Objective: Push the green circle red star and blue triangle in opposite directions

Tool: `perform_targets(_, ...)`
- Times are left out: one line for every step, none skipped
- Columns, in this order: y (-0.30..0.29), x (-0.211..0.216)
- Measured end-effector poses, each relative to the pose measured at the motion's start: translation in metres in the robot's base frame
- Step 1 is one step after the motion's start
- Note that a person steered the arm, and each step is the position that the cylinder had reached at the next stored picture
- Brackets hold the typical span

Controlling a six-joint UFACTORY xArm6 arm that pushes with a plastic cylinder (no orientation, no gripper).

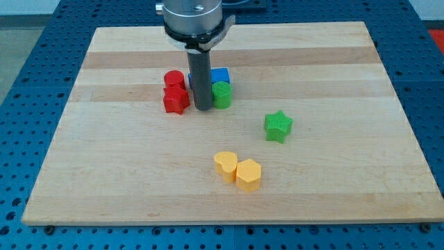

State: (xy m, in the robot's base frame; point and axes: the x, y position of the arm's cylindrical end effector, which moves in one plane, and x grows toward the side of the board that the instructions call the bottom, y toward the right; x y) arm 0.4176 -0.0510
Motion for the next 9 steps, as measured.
perform_targets(-0.011, -0.001)
perform_targets(-0.019, -0.002)
perform_targets(-0.024, -0.004)
perform_targets(-0.024, -0.004)
perform_targets(-0.024, -0.006)
perform_targets(-0.024, -0.009)
perform_targets(-0.024, -0.014)
perform_targets(-0.024, -0.014)
perform_targets(-0.024, -0.014)
